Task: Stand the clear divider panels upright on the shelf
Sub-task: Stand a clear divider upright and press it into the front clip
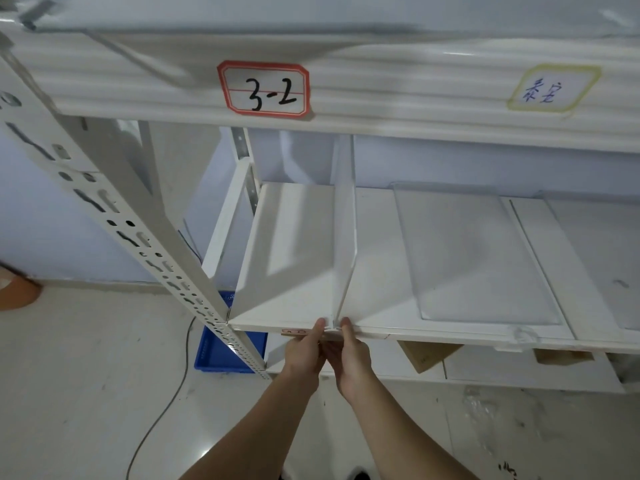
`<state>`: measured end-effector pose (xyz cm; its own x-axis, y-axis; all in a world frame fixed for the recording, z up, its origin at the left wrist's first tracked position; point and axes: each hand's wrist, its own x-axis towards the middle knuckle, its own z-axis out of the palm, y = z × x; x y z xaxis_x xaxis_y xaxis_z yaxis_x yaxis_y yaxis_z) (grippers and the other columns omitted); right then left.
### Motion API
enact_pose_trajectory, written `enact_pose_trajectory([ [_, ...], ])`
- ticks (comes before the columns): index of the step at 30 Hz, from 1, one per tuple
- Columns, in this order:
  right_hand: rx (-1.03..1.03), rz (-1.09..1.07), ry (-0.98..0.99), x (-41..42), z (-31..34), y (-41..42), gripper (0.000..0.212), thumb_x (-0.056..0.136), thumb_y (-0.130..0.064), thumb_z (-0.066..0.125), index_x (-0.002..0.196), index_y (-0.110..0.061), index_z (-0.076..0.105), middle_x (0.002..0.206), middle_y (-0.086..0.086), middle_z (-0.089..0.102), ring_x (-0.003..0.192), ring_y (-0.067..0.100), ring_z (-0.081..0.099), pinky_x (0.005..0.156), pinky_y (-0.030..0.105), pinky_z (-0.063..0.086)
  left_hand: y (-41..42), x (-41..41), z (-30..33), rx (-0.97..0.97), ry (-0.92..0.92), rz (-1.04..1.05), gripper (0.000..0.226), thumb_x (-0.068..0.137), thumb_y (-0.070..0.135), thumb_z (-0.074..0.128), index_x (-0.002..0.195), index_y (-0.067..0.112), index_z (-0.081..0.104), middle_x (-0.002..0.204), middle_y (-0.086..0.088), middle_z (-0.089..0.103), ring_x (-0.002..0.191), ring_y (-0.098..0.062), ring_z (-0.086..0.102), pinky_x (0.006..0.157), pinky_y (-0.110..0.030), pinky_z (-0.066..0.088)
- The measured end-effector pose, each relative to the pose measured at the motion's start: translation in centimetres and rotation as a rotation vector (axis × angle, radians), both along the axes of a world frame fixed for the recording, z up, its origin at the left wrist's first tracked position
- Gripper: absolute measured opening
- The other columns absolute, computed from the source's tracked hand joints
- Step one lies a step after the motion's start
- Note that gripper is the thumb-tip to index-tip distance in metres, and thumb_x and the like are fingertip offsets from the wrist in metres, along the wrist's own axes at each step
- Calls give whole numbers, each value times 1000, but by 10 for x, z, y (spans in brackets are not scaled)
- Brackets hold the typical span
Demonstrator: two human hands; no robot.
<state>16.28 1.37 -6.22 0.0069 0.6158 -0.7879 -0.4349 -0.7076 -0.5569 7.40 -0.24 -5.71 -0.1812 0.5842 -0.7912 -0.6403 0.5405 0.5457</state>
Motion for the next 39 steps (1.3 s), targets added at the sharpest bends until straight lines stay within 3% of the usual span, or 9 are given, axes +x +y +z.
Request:
enact_pose_trajectory([
  [13, 30, 24, 20, 15, -1, 2, 35, 97, -37, 65, 106, -4, 75, 104, 19, 79, 98, 31, 75, 90, 38, 58, 2, 13, 1, 26, -47, 64, 35, 96, 24, 69, 121, -1, 67, 111, -21, 77, 104, -32, 75, 103, -43, 56],
  [25, 44, 37, 48, 30, -1, 3, 38, 95, -37, 67, 108, -3, 75, 102, 17, 78, 87, 26, 74, 76, 32, 56, 2, 30, 8, 45, -47, 121, 40, 95, 24, 71, 129, 5, 60, 117, -20, 75, 106, -33, 74, 86, -38, 61],
  [33, 50, 52, 36, 41, -4, 5, 37, 95, -38, 67, 109, -5, 76, 105, 17, 79, 101, 30, 74, 96, 39, 58, 1, 44, 11, 24, -77, 105, 36, 98, 29, 66, 117, -1, 70, 109, -19, 78, 92, -25, 76, 73, -28, 58],
  [39, 57, 36, 43, 48, -8, 7, 36, 94, -35, 70, 110, -4, 75, 107, 19, 77, 91, 28, 73, 86, 35, 58, 2, 49, 11, 15, -90, 98, 38, 97, 31, 67, 116, -1, 71, 103, -18, 79, 90, -23, 77, 73, -26, 59],
])
